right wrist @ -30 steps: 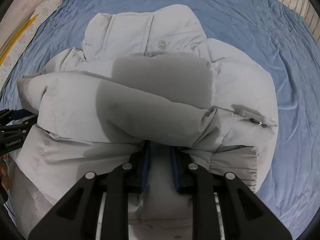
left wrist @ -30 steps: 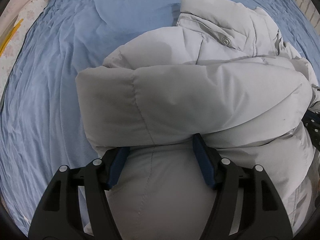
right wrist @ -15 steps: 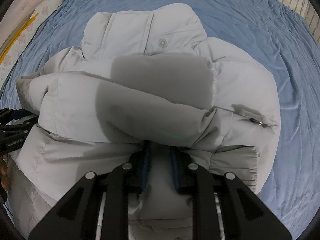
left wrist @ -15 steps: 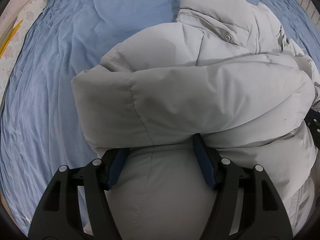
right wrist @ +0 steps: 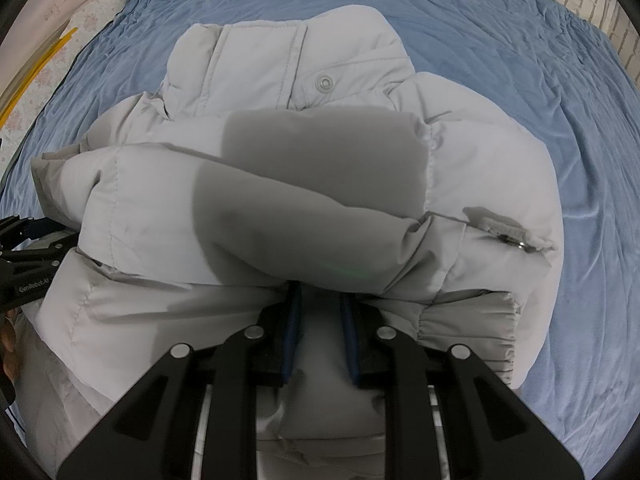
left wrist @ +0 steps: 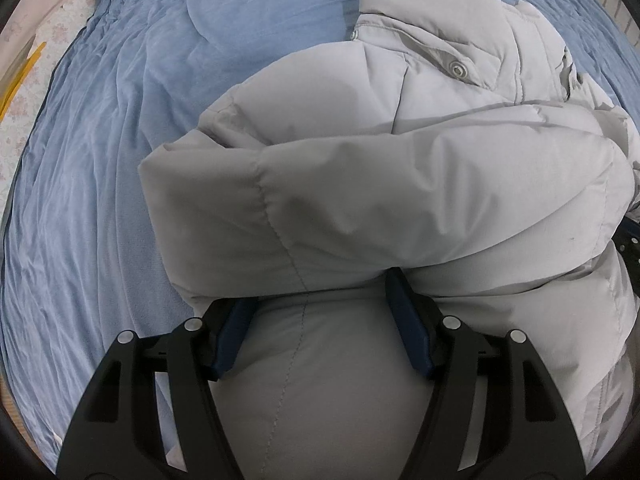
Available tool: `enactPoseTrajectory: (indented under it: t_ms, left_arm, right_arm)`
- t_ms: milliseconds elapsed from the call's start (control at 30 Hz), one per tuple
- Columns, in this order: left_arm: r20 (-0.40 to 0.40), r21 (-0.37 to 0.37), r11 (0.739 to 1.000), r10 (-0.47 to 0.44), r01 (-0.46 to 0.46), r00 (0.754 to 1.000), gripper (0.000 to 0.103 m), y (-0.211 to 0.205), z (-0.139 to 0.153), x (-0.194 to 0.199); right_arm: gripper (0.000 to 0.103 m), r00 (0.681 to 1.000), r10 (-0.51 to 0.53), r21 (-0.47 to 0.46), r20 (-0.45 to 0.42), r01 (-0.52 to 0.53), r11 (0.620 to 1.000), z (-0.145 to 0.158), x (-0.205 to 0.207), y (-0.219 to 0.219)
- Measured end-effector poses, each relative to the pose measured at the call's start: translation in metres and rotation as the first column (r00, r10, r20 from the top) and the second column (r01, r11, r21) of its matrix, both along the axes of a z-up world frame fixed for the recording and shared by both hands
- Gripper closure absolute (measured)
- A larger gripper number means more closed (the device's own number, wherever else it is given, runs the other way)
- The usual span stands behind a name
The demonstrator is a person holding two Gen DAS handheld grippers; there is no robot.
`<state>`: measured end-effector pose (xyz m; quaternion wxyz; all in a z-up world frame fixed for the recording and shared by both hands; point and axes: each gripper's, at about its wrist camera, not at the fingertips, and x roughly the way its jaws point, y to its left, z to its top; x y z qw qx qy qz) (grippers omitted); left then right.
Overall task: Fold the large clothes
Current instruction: 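Grasp the jacket hem with both grippers and fold it toward the collar, then open both grippers and lift them away from the folded jacket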
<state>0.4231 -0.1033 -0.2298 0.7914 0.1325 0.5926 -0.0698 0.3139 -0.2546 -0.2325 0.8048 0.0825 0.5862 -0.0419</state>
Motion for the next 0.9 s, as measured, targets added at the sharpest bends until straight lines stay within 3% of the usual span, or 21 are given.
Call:
enactPoseTrajectory:
  t_ms: [200, 333, 400, 433, 467, 500, 567, 633, 900]
  left_arm:
    - [-0.001, -0.007, 1.0, 0.009, -0.009, 1.0, 0.037, -0.008, 0.005, -0.005]
    - [0.021, -0.035, 0.999, -0.004, 0.005, 1.0, 0.037, 0.017, 0.026, -0.016]
    - [0.061, -0.051, 0.999, 0.013, -0.01, 0.998, 0.037, 0.027, 0.046, -0.031]
    - [0.09, -0.063, 0.998, 0.015, -0.009, 0.996, 0.036, 0.031, 0.056, -0.04]
    - [0.131, -0.086, 0.996, 0.016, -0.005, 0.991, 0.029, 0.038, 0.068, -0.055]
    - [0.158, -0.092, 0.996, 0.021, -0.006, 0.987, 0.023, 0.043, 0.076, -0.065]
    - [0.235, -0.095, 0.995, 0.034, -0.012, 0.972, 0.021, 0.056, 0.092, -0.095]
    - [0.263, -0.094, 0.995, 0.042, -0.018, 0.964, 0.021, 0.054, 0.087, -0.121]
    - [0.235, -0.156, 0.983, 0.128, -0.093, 0.963, 0.021, 0.089, 0.071, -0.209]
  right_arm:
    - [0.084, 1.0, -0.01, 0.011, -0.01, 0.01, 1.0, -0.001, 0.002, -0.003]
    - [0.08, 1.0, -0.011, 0.043, 0.017, 0.011, 0.999, 0.01, -0.007, -0.008]
    - [0.066, 0.997, -0.026, 0.041, 0.07, 0.023, 0.999, 0.024, -0.019, -0.009]
    - [0.05, 0.992, -0.028, 0.041, 0.122, 0.023, 0.999, 0.036, -0.032, -0.009]
    - [0.043, 0.987, -0.03, 0.03, 0.159, 0.025, 0.999, 0.046, -0.042, -0.008]
    - [0.043, 0.98, -0.028, 0.016, 0.196, 0.025, 1.0, 0.056, -0.055, -0.005]
    - [0.043, 0.974, -0.013, 0.005, 0.227, 0.012, 1.0, 0.068, -0.076, 0.0]
    - [0.043, 0.971, 0.005, -0.019, 0.239, -0.001, 1.0, 0.076, -0.098, 0.008]
    - [0.044, 0.974, -0.028, -0.12, 0.224, 0.056, 0.991, 0.082, -0.193, 0.015]
